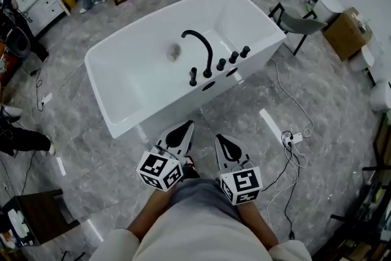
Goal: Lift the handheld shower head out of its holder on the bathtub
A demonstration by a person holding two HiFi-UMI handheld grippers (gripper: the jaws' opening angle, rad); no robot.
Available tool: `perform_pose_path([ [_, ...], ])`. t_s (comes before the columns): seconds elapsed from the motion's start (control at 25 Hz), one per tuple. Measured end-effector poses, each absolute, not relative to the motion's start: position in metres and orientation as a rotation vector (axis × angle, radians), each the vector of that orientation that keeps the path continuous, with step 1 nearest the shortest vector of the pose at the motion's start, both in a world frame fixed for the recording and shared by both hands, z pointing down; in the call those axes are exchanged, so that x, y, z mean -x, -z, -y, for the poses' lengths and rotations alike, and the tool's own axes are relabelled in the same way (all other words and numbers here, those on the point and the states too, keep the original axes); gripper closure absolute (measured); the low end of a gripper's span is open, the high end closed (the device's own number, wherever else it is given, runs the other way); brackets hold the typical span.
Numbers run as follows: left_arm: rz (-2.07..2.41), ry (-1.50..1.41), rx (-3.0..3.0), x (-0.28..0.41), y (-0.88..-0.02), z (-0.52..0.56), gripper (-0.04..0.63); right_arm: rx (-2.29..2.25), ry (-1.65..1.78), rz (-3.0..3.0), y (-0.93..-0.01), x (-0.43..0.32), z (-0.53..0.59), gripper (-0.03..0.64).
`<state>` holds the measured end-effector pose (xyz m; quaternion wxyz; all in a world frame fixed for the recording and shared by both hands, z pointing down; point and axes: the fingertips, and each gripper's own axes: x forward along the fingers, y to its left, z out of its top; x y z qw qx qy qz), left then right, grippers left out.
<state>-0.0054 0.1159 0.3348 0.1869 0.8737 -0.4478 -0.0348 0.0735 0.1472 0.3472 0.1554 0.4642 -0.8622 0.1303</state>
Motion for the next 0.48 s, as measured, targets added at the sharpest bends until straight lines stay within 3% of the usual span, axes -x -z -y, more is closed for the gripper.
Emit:
perform_pose_path([
  [0.48,1.204,0.123,-2.431,0.035,-0.352,-0.094,0.591,-1.317,-0.359,2.462,-0.347,-0.026,-0.118,0.597],
])
